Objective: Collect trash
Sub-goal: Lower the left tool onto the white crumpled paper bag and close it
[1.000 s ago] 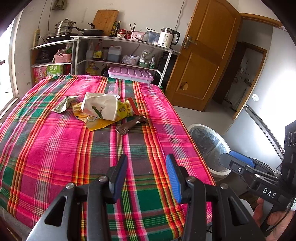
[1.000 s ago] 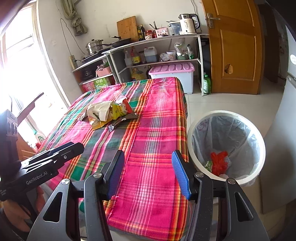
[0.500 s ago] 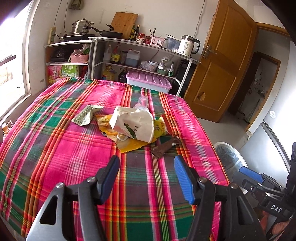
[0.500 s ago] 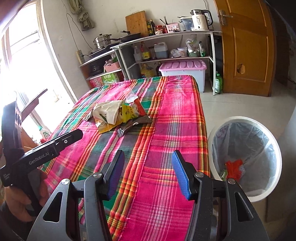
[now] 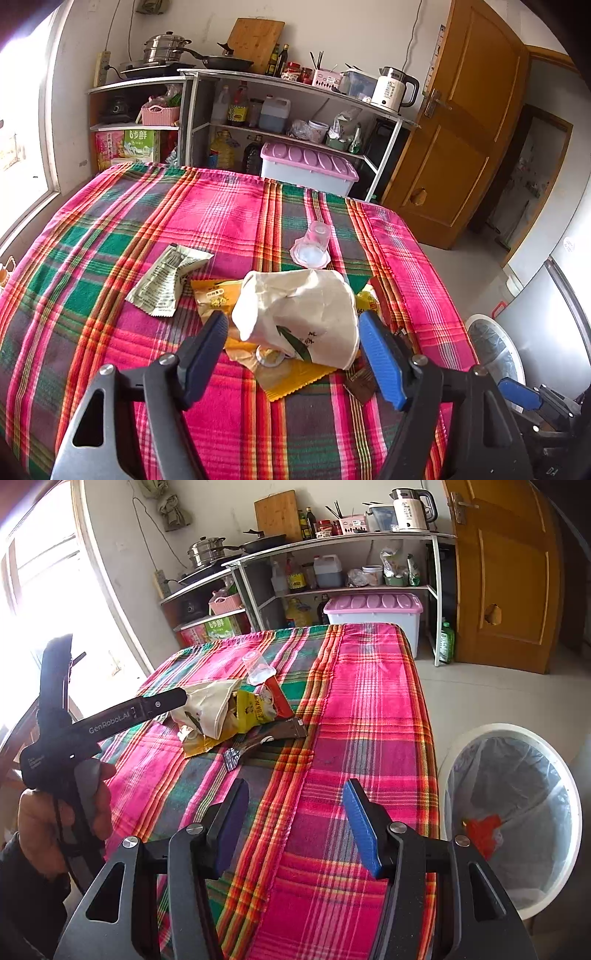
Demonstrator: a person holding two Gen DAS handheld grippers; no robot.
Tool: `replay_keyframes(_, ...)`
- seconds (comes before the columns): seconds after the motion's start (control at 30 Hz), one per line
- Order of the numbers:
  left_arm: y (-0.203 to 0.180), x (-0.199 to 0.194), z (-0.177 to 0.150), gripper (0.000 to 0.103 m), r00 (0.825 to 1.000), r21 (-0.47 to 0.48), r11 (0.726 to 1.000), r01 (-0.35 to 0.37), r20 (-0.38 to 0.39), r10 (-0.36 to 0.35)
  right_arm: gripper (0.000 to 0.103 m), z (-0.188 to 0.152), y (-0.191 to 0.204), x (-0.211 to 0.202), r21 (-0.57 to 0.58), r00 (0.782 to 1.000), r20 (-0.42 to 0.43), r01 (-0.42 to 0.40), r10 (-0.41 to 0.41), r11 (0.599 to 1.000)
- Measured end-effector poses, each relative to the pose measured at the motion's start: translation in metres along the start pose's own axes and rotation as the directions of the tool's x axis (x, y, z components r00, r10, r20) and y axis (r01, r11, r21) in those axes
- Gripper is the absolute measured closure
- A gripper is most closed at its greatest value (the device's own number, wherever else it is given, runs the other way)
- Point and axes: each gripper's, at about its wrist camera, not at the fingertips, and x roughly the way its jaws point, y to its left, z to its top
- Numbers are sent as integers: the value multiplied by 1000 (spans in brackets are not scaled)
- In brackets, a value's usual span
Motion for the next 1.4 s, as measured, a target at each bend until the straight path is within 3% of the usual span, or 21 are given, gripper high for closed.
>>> replay_keyframes(0.23, -7, 19, 0, 21, 1000, 39, 999, -31, -4, 31, 49, 1, -4, 10, 3, 1000, -13, 1, -1, 1000)
replay_keyframes(0.43, 9, 25, 14, 21, 1000, -21, 1000, -21, 17, 22, 49, -1, -6, 16, 4, 1000, -23, 4, -4, 1000)
replay_keyframes(0.57, 18, 31, 26, 21, 997, -48, 996, 74, 21, -73, 49, -2, -8, 19, 10, 999, -32, 8, -8, 1000)
replay_keyframes(0.73, 18, 42, 25, 21, 985, -39, 986, 163, -44, -164, 49, -2, -10, 22, 14, 999, -36, 12, -11, 1000)
replay_keyframes(0.93, 13, 25, 2, 21, 968, -21, 972, 232, -93, -233, 49, -4, -13, 21, 27, 999, -34, 15, -14, 1000)
replay_keyframes(1.1, -3, 7, -14, 21, 957, 57, 959, 278, -106, -271, 49, -6, -14, 18, 34, 999, -35, 15, -14, 999)
replay_keyframes(1.27, -8, 2, -9, 21, 978, 143, 968, 205, -59, -198, 49, -6, -15, 15, 34, 999, -32, 18, -17, 999)
replay_keyframes(1.4, -6, 16, -4, 21, 980, 196, 962, 190, -92, -174, 49, -6, -17, 14, 37, 999, -30, 22, -21, 999)
